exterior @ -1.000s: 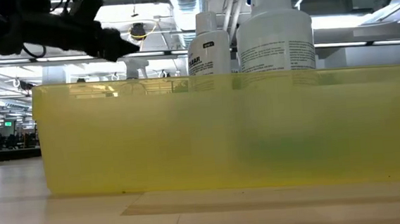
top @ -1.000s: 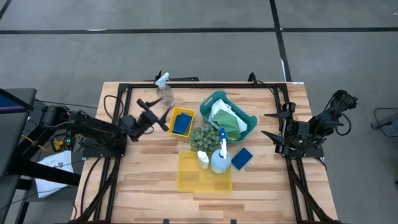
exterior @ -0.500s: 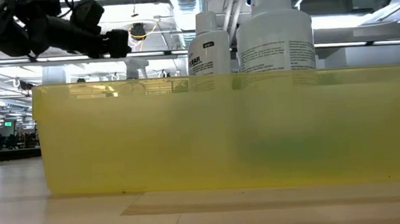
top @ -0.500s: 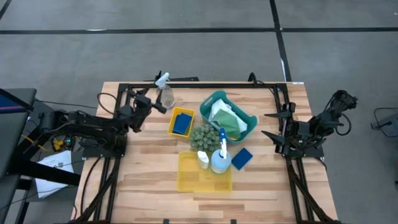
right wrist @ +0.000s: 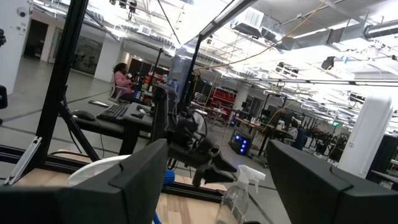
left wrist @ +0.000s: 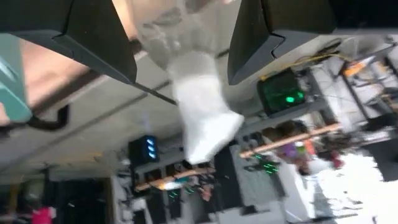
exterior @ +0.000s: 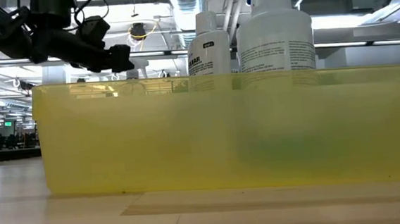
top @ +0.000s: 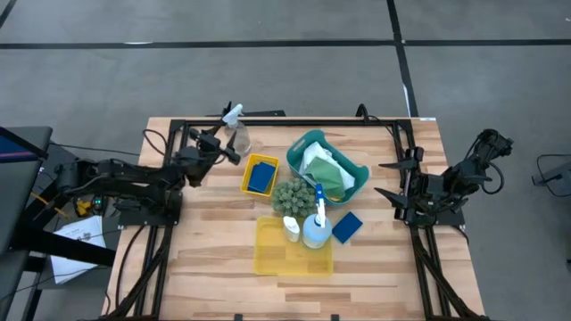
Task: Pick & Place Kitchen Items
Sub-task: Put the transparent spray bottle into the bottom yellow bin
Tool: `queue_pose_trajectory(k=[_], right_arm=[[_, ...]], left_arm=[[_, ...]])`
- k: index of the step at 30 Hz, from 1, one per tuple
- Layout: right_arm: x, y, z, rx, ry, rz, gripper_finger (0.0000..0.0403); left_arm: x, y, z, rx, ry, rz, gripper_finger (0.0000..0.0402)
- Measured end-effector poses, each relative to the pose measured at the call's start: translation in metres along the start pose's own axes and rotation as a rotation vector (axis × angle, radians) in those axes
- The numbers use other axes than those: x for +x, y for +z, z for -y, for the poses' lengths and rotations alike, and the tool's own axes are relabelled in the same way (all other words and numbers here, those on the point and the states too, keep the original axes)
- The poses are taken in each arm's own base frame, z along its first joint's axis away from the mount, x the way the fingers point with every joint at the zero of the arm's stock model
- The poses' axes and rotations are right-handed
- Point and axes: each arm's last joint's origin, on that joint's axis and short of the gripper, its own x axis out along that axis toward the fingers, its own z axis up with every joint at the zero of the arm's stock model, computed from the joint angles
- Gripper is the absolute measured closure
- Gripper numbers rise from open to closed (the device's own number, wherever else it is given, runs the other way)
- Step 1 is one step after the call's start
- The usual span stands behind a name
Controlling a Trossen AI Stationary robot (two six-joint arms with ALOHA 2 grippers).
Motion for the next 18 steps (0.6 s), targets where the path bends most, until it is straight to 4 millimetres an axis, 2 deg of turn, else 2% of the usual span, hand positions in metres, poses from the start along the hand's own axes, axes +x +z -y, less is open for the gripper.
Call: queue_pose_trajectory(k=[7, 18], right_arm=[[0.000, 0.000, 0.000, 0.000, 0.000, -0.001, 0.0135], [0.000, 0.000, 0.000, -0.010, 0.001, -0.002, 0.0135]], left_arm=[[0.004, -0.001, 0.001, 0.009, -0.013, 0.020, 0.0152], [0.022, -0.013, -0.008, -0.055, 0.021, -0.002, 0.0109]])
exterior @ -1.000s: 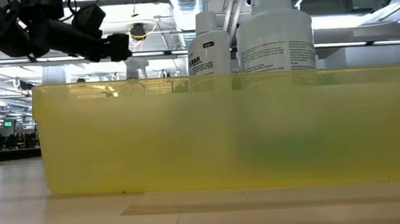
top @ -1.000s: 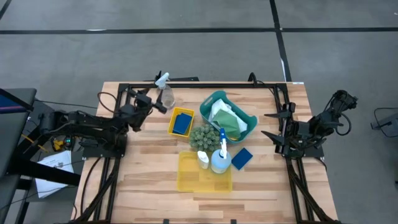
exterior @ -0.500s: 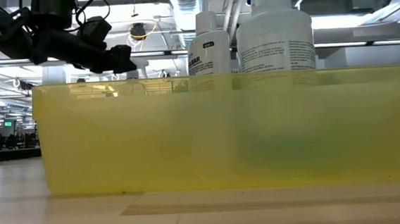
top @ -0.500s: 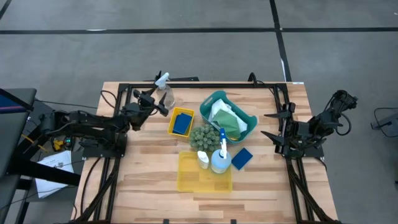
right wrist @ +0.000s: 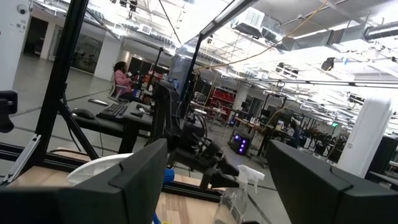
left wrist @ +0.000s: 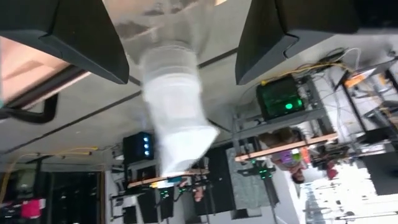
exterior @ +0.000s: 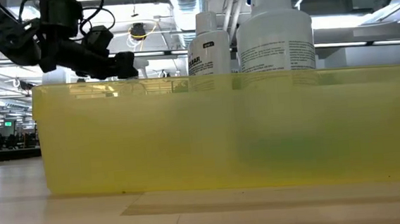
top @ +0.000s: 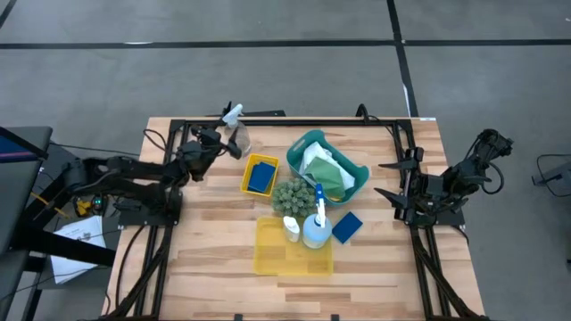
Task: Pick & Place Kitchen Items
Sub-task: Put the transparent spray bottle into the bottom yellow bin
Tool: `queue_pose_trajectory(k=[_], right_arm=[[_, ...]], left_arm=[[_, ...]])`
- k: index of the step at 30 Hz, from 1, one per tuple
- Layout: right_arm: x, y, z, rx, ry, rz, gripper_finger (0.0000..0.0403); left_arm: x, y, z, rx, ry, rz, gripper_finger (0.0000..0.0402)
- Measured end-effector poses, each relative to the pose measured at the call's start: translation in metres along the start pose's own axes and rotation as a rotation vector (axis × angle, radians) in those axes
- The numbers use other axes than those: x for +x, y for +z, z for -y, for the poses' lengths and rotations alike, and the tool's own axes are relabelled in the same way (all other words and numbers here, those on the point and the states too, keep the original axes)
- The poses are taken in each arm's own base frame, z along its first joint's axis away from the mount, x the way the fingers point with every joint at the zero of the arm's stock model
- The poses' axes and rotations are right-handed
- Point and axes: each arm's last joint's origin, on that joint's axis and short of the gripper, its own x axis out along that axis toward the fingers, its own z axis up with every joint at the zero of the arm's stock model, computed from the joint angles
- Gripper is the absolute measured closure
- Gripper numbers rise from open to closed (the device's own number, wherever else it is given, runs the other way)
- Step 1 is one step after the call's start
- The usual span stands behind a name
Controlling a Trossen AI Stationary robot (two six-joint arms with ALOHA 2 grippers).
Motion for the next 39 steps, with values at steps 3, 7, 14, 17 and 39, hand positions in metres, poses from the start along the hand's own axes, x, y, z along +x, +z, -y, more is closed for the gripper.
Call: queue_pose_trajectory(k=[3, 7, 14, 17, 39], right_arm=[[0.000, 0.000, 0.000, -0.002, 0.000, 0.000, 0.0135], [0.000, 0.000, 0.000, -0.008, 0.000, 0.000, 0.0135], [0.000, 0.000, 0.000, -0.007, 0.000, 0.001, 0.0135], [0.000, 0.000, 0.000, -0.007, 0.000, 0.000, 0.0135], [0.000, 0.000, 0.000, -0.007, 0.000, 0.001, 0.0135]], left_arm=[[0.005, -0.002, -0.003, -0.019, 0.003, 0.004, 0.0108], [0.010, -0.004, -0.006, -0.053, 0.004, 0.014, 0.0108], [0.018, -0.012, -0.010, -0.072, -0.005, 0.000, 0.0108], [0.020, -0.013, -0.010, -0.078, 0.000, 0.010, 0.0110], [0.019, -0.009, -0.007, -0.120, -0.027, 0.055, 0.0246]])
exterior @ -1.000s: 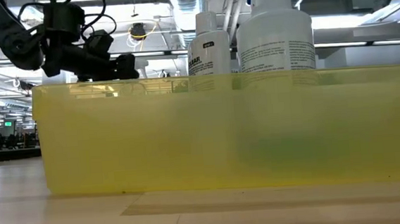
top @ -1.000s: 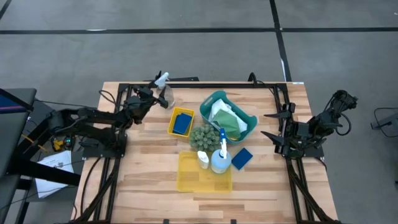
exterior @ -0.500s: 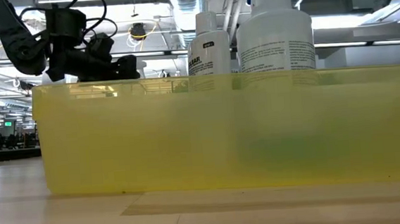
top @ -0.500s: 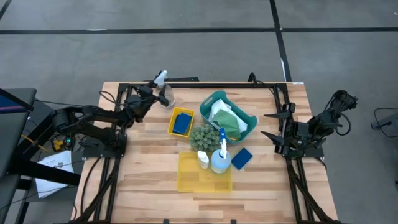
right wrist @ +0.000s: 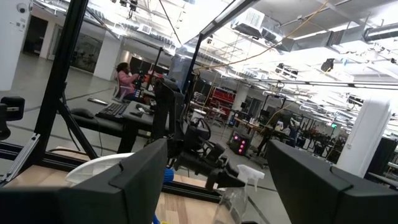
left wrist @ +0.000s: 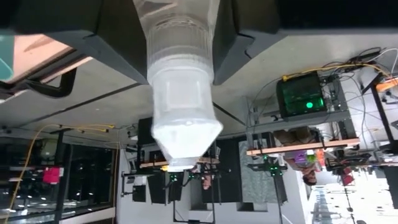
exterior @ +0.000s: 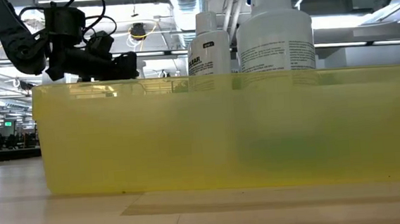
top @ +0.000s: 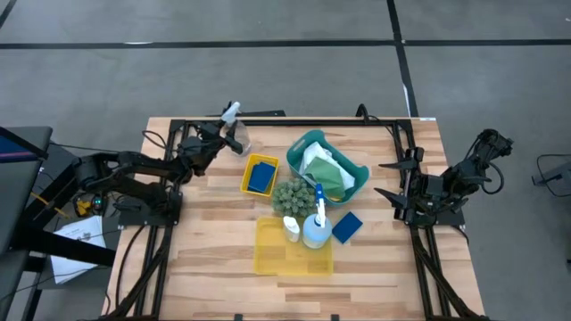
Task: Pick & Place Kitchen Items
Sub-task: Put the transparent spray bottle into the bottom yellow bin
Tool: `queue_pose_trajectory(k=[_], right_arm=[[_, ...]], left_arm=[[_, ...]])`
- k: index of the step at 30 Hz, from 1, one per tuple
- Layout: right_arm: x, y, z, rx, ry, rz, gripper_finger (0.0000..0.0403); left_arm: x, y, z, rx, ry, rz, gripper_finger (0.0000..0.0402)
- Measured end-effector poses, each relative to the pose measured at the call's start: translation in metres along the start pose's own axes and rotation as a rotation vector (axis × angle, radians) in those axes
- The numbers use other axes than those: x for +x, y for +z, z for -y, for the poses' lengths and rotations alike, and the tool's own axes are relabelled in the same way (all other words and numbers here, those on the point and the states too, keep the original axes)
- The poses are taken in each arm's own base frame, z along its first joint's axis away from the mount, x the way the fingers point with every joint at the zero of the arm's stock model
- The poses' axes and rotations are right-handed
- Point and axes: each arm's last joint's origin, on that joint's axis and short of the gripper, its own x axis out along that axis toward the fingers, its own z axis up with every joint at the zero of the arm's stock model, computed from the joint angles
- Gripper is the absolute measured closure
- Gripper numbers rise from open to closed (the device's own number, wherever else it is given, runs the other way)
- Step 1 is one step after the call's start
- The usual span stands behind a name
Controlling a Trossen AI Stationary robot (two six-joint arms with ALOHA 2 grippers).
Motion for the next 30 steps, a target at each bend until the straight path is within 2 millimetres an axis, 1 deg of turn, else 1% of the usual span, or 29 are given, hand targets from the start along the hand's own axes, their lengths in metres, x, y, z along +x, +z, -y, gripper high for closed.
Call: queue_pose_trajectory(k=[3, 7, 12, 17, 24, 30], right_arm=[[0.000, 0.000, 0.000, 0.000, 0.000, 0.000, 0.0135], [0.000, 0.000, 0.000, 0.000, 0.000, 0.000, 0.0135], [0.000, 0.000, 0.000, -0.001, 0.000, -0.001, 0.0135], [0.000, 0.000, 0.000, -0.004, 0.000, -0.001, 0.0135], [0.000, -0.001, 0.001, -0.009, -0.037, -0.027, 0.0135], [0.000, -0.001, 0.001, -0.010, -0.038, -0.030, 0.0135]], left_arm=[[0.000, 0.000, 0.000, 0.001, 0.000, -0.002, 0.0270], [0.000, 0.000, 0.000, -0.010, 0.000, -0.001, 0.0270], [0.000, 0.000, 0.000, -0.013, 0.001, 0.001, 0.0259], [-0.001, 0.003, -0.001, -0.021, 0.002, 0.012, 0.0269], [-0.008, 0.017, -0.004, -0.041, -0.007, 0.045, 0.0269], [-0.026, 0.040, -0.006, -0.041, -0.052, 0.092, 0.0269]])
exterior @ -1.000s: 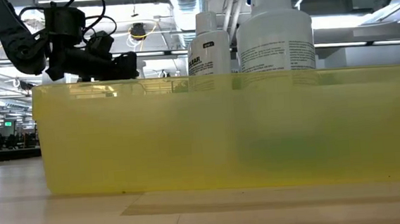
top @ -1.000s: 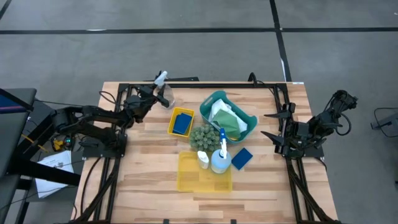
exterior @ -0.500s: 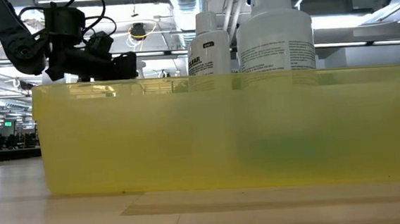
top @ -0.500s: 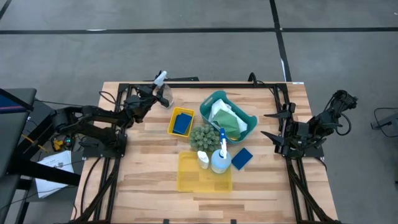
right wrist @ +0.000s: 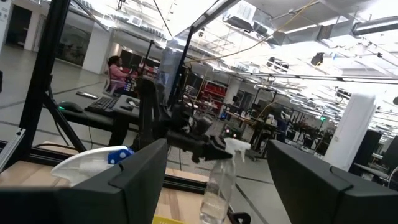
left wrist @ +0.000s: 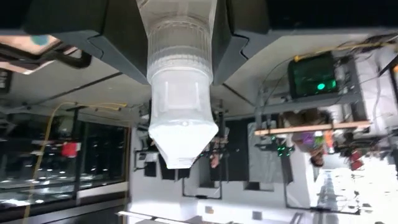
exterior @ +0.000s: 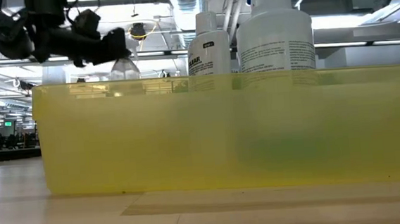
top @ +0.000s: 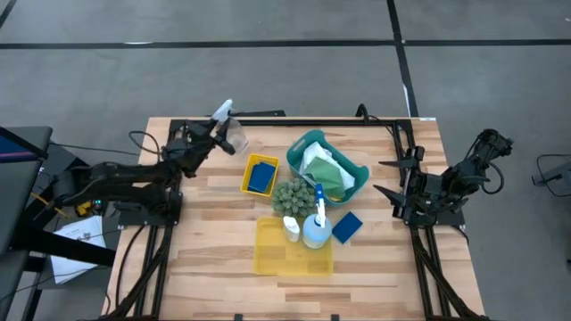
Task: Pick & Place Kitchen Items
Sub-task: Put the transparent spray bottle into the bottom yellow bin
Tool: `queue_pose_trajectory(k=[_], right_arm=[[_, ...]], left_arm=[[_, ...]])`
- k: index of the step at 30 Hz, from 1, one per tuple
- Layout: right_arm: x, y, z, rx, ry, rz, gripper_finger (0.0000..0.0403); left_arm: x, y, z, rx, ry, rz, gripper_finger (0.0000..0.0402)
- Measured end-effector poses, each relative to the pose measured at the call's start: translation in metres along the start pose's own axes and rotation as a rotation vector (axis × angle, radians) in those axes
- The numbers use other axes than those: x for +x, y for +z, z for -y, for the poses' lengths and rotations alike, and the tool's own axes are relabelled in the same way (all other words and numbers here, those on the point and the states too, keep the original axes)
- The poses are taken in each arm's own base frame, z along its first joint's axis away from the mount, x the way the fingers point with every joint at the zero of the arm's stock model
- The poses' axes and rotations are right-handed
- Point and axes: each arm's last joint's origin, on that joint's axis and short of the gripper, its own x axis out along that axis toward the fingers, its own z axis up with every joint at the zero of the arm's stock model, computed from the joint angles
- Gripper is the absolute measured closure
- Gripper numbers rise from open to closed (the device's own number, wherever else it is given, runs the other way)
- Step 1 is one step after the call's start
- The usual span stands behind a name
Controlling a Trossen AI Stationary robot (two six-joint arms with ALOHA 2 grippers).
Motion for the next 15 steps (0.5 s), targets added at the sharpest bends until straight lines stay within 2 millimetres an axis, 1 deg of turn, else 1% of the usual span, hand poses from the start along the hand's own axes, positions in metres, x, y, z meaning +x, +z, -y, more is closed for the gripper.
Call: queue_pose_trajectory(k=[7, 11, 15], right_arm=[[0.000, 0.000, 0.000, 0.007, 0.000, 0.001, 0.0135], [0.000, 0.000, 0.000, 0.008, 0.001, 0.002, 0.0135], [0.000, 0.000, 0.000, 0.009, 0.002, 0.003, 0.0135]], left_arm=[[-0.024, 0.022, 0.001, 0.021, -0.090, 0.025, 0.0269], [-0.037, 0.030, 0.000, 0.025, -0.135, 0.029, 0.0269], [-0.047, 0.034, -0.002, 0.026, -0.174, 0.020, 0.0269]])
